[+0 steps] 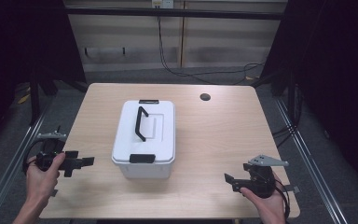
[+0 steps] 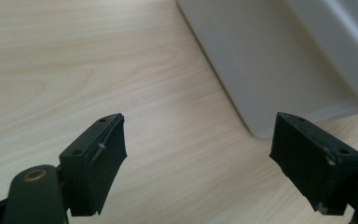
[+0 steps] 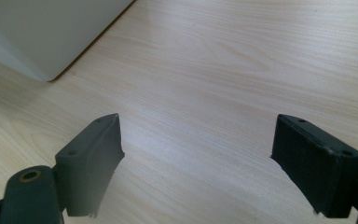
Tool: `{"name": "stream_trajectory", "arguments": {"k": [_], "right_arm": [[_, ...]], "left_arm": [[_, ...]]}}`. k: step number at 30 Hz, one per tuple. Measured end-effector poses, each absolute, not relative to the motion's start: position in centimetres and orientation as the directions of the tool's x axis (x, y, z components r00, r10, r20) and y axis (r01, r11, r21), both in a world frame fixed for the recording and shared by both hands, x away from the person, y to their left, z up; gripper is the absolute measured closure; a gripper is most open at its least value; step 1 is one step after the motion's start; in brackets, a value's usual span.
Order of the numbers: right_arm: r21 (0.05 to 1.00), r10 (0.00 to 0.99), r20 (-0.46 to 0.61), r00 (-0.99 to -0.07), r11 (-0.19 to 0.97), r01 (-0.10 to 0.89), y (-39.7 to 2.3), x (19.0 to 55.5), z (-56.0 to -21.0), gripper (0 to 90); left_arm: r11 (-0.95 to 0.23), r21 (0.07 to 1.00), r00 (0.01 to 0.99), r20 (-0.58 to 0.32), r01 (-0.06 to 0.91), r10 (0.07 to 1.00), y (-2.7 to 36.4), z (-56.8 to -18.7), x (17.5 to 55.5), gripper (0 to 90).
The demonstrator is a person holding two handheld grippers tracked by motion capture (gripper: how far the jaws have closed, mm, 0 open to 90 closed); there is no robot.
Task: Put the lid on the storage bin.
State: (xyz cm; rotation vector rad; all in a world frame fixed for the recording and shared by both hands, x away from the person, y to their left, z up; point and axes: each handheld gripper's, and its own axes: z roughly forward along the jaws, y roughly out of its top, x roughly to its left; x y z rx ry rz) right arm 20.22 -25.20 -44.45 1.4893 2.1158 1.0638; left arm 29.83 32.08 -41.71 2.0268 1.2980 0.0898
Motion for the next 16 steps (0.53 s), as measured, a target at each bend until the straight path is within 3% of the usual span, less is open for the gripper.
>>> {"name": "stream_trajectory", "arguments": {"k": [8,11,13,16], "right_arm": [[0.737,0.917,0.134,-0.376,0.162,0.656,-25.2,20.2,-44.4,15.4],[0.748,0.920,0.125,-0.370,0.158,0.645,-25.3,20.2,-44.5,15.5],[0.748,0.923,0.132,-0.362,0.147,0.648,-25.3,20.2,-44.5,15.7],[0.750,0.925,0.130,-0.358,0.145,0.645,-25.3,20.3,-44.7,19.1]], "left_arm": [[-0.233,0.612,0.492,-0.295,0.756,0.819,32.5,-43.4,28.7,17.8],[-0.249,0.629,0.493,-0.246,0.736,0.835,32.4,-43.8,28.0,17.8],[-0.223,0.647,0.501,-0.281,0.729,0.819,32.2,-43.9,27.8,17.7],[-0.281,0.640,0.520,-0.219,0.715,0.825,31.6,-44.2,27.8,17.7]]}}
